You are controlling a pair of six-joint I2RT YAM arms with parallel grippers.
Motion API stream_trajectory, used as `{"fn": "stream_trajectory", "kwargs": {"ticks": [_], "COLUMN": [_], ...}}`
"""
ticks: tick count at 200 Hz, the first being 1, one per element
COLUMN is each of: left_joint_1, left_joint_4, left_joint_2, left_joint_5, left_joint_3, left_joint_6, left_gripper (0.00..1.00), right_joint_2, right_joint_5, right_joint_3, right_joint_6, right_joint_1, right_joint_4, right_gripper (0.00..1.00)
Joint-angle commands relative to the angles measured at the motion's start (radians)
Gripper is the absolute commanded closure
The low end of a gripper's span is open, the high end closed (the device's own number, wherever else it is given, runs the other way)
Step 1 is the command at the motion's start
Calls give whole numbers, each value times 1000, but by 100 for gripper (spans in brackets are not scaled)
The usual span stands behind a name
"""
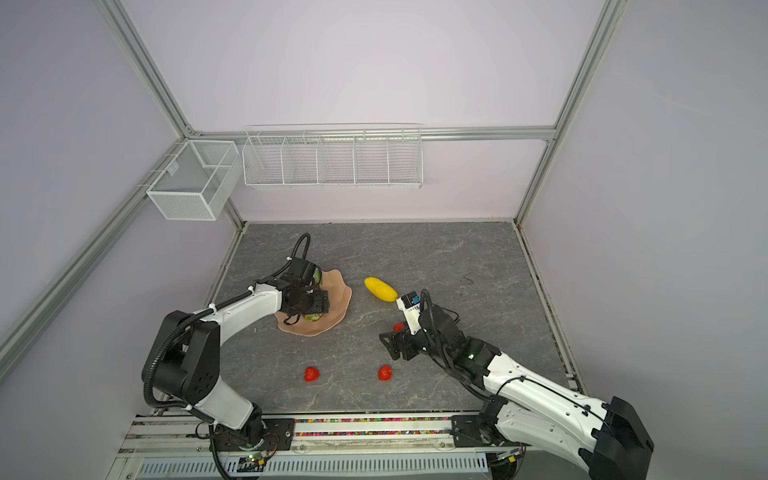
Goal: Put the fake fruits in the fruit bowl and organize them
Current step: 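Lower the dragon fruit into the bowl while the right gripper nears the yellow fruit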
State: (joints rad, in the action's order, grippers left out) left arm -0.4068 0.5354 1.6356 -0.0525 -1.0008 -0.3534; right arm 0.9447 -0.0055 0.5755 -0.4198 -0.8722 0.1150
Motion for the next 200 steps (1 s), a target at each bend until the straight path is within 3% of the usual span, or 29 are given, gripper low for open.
{"fn": "stream_trajectory", "kwargs": {"ticks": [1, 35, 52, 126, 155, 200], "left_joint_1": [-7, -7, -8, -7, -7, -22], "left_joint_4": [-14, -6, -6, 26, 82, 196], "left_joint_2": [16, 36, 31, -12, -63, -220], "left_joint_5": [-19, -22, -22, -26, -61, -55], "left_joint_3": [-35, -46, -48, -67, -89, -124], "left_joint_6": [21, 28, 30, 31, 30, 28], "left_gripper": [27, 20, 0, 1, 1, 1], "right_joint_2": [1, 5, 2, 27, 96, 399], "right_joint_5": [9, 9, 8, 29, 73, 113], "right_joint_3": [-17, -19, -17, 0, 82, 322], "right_joint_6": [-8, -8, -8, 2, 28, 293], "right_joint_1": [2, 2, 2, 3, 83, 195], "right_joint_4": [0, 2, 2, 1, 71, 136], "right_gripper": [12, 11, 12, 11, 11, 11]}}
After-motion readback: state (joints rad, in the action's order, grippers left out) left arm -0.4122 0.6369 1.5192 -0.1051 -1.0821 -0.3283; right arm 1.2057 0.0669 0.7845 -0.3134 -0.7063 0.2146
